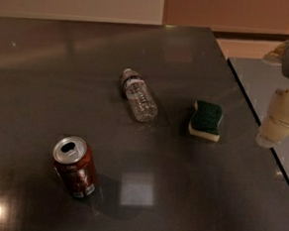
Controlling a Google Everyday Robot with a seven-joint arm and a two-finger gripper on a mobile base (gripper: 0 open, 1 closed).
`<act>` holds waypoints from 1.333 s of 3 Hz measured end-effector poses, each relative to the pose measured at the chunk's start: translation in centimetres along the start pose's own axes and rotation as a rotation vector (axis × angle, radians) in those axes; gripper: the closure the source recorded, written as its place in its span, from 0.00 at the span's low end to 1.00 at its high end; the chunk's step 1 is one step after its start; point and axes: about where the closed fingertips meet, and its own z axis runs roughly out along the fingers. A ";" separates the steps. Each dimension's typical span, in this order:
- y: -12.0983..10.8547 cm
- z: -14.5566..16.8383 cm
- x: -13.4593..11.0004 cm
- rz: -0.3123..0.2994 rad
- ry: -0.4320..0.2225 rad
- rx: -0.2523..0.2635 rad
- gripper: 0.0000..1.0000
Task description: Place water bottle upright
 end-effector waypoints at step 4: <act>-6.4 5.5 -9.2 0.184 -0.002 -0.057 0.00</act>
Offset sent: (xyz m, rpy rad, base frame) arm 0.0681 0.0529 0.0074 0.0745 0.0102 -0.0495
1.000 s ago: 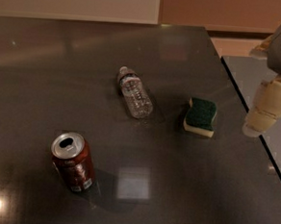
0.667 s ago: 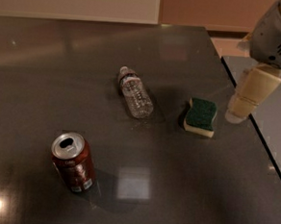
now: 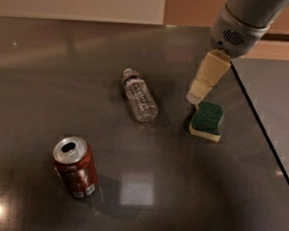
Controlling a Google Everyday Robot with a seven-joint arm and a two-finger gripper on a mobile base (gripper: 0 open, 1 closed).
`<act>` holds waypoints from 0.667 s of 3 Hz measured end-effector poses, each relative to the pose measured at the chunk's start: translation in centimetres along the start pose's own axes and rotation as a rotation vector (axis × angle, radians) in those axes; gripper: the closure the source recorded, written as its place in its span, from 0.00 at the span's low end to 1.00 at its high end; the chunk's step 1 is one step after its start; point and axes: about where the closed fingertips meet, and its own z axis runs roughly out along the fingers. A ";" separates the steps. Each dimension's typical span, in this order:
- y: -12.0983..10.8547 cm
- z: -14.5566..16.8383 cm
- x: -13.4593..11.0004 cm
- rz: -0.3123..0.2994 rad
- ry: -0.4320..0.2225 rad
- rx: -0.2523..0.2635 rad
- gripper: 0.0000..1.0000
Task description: Place water bottle upright
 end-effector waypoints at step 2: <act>-1.0 4.2 -5.9 0.237 0.015 -0.042 0.00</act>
Offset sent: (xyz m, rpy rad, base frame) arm 0.0588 0.0849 -0.0340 0.0785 0.1407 -0.3547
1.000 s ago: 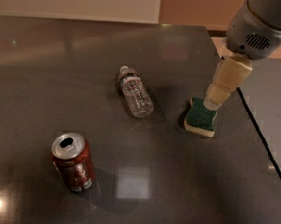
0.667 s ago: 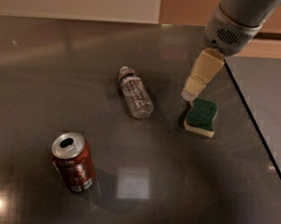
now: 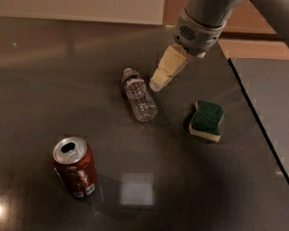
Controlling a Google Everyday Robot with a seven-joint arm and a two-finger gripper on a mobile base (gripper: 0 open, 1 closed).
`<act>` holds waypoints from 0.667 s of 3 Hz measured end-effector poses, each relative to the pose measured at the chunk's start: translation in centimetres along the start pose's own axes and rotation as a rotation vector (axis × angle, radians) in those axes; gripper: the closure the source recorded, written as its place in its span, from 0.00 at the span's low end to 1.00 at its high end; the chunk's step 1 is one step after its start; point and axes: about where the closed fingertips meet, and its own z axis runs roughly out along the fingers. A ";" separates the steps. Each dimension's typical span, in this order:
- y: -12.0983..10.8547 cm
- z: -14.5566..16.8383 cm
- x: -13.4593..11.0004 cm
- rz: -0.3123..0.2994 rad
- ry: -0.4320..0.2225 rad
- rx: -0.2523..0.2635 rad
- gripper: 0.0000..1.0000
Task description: Place water bottle upright
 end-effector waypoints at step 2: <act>0.8 3.6 -5.0 0.148 0.077 0.065 0.00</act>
Offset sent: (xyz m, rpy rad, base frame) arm 0.0448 0.0749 -0.0386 -0.1419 0.0731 -0.2409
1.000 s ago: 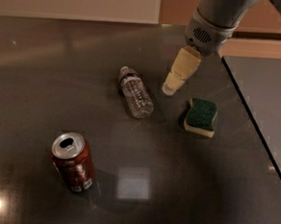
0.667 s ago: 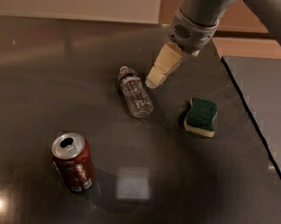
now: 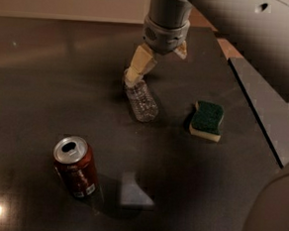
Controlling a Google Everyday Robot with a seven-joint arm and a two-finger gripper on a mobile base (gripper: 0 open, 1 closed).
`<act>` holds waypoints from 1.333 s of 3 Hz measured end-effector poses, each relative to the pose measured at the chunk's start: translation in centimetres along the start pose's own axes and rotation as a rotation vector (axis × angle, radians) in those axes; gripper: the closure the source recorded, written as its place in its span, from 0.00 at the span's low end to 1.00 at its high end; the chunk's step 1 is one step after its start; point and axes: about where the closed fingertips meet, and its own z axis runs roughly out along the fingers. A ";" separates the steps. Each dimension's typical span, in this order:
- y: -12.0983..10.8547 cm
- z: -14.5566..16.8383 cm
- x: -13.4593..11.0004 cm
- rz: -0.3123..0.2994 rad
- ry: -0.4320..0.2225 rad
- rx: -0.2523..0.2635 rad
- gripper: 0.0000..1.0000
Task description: Place water bottle upright
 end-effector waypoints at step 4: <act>0.7 6.8 -5.2 0.092 0.111 -0.023 0.00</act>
Offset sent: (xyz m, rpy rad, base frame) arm 0.0359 0.0336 -0.0421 -0.0912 0.1069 -0.0968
